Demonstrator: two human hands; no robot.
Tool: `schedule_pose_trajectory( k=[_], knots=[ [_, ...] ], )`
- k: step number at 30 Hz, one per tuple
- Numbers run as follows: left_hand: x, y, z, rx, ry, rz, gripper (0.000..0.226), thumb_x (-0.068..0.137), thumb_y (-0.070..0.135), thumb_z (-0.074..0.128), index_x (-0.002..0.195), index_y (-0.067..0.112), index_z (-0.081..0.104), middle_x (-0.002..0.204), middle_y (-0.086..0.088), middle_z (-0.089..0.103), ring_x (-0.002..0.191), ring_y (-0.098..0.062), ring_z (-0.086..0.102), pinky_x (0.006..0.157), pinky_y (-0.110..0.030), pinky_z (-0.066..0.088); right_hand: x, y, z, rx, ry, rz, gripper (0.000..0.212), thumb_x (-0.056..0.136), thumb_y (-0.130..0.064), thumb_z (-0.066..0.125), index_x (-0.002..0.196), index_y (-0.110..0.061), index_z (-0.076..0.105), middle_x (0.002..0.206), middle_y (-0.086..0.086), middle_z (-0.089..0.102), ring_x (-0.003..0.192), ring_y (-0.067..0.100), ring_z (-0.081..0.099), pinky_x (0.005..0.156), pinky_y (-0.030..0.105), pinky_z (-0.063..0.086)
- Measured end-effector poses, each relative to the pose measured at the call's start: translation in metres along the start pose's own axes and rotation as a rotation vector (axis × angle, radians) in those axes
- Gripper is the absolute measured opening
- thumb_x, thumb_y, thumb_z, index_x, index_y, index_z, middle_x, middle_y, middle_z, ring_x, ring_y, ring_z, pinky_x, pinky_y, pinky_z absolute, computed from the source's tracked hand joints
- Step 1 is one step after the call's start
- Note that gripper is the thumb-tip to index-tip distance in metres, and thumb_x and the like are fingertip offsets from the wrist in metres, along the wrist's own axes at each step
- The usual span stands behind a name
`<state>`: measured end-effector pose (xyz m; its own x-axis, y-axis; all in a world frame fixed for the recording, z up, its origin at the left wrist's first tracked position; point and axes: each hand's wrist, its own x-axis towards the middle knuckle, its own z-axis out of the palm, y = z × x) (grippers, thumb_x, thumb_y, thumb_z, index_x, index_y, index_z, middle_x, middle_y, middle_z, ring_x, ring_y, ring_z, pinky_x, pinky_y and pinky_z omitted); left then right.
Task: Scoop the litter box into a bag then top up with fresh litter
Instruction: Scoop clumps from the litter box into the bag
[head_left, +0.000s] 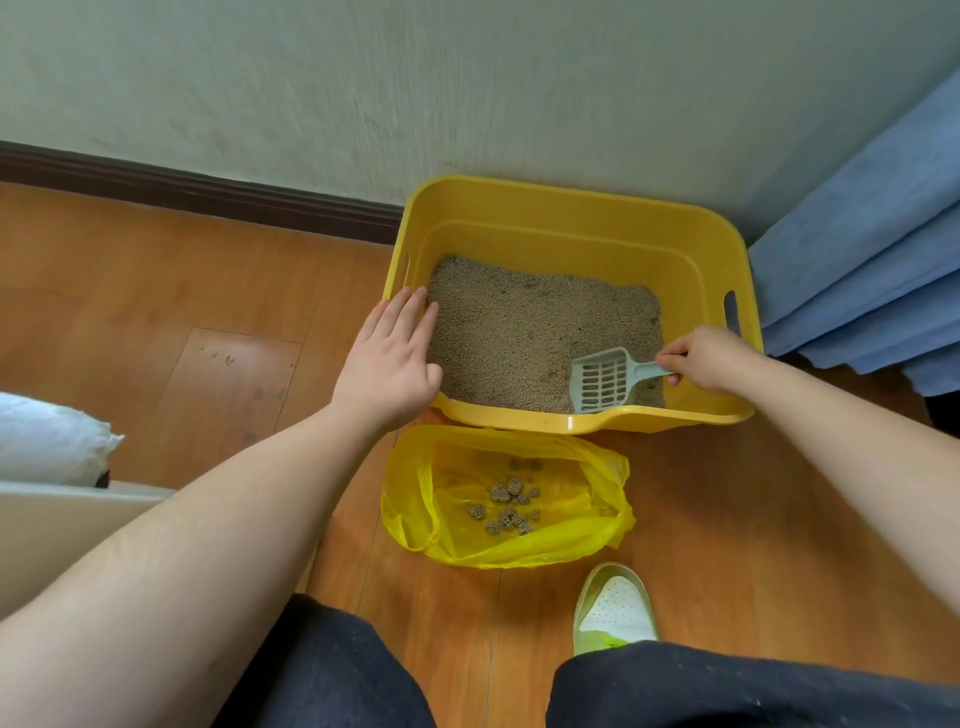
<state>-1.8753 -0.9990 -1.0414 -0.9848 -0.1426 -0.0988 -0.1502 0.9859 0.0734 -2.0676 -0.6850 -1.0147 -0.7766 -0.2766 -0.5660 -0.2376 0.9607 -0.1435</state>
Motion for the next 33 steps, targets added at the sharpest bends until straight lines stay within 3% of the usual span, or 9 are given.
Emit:
schedule_pose_trajectory(
  k=[8,12,18,24,33],
  knots=[
    [0.001,0.000,0.001,-0.021,0.020,-0.013,0.078,0.082,0.040,0.017,0.154,0.010,0.023,0.163,-0.012,0.016,0.151,-0.025,0.008,0.123,-0.040,0.002,0.022,-0.023,0.032,0.366,-0.104,0.161,0.030,0.101,-0.022,0.046,0.126,-0.014,0.060,0.080,0.000,0.067,0.045,0.010,0.032,0.039,0.022,0.024],
    [0.002,0.001,0.001,-0.032,0.025,-0.012,0.078,0.082,0.040,0.018,0.154,0.010,0.024,0.162,-0.012,0.016,0.151,-0.025,0.009,0.123,-0.039,0.001,0.038,-0.043,0.045,0.548,-0.175,0.246,0.032,0.101,-0.018,0.044,0.131,-0.013,0.054,0.081,0.000,0.063,0.052,0.011,0.036,0.043,0.023,0.029],
    [0.002,0.000,0.002,-0.027,0.033,-0.017,0.077,0.083,0.039,0.022,0.154,0.010,0.024,0.162,-0.012,0.017,0.151,-0.025,0.009,0.122,-0.036,-0.004,0.058,-0.074,0.059,0.784,-0.068,0.297,0.029,0.101,-0.020,0.044,0.127,-0.013,0.057,0.079,0.000,0.060,0.055,0.012,0.036,0.048,0.024,0.030],
    [0.002,0.001,0.002,-0.032,0.025,-0.023,0.078,0.081,0.038,0.023,0.154,0.009,0.025,0.162,-0.012,0.017,0.151,-0.025,0.009,0.122,-0.037,-0.002,0.081,-0.098,0.056,0.793,0.052,0.231,0.029,0.101,-0.019,0.044,0.123,-0.011,0.061,0.081,0.004,0.063,0.053,0.012,0.037,0.049,0.025,0.029],
    [0.004,0.002,0.001,-0.070,0.026,-0.014,0.077,0.079,0.038,0.028,0.150,0.008,0.036,0.160,-0.013,0.024,0.150,-0.026,0.015,0.122,-0.040,0.004,0.107,-0.126,0.045,0.691,0.086,0.124,0.027,0.101,-0.020,0.045,0.120,-0.012,0.063,0.084,0.005,0.065,0.052,0.011,0.039,0.046,0.025,0.029]
  ],
)
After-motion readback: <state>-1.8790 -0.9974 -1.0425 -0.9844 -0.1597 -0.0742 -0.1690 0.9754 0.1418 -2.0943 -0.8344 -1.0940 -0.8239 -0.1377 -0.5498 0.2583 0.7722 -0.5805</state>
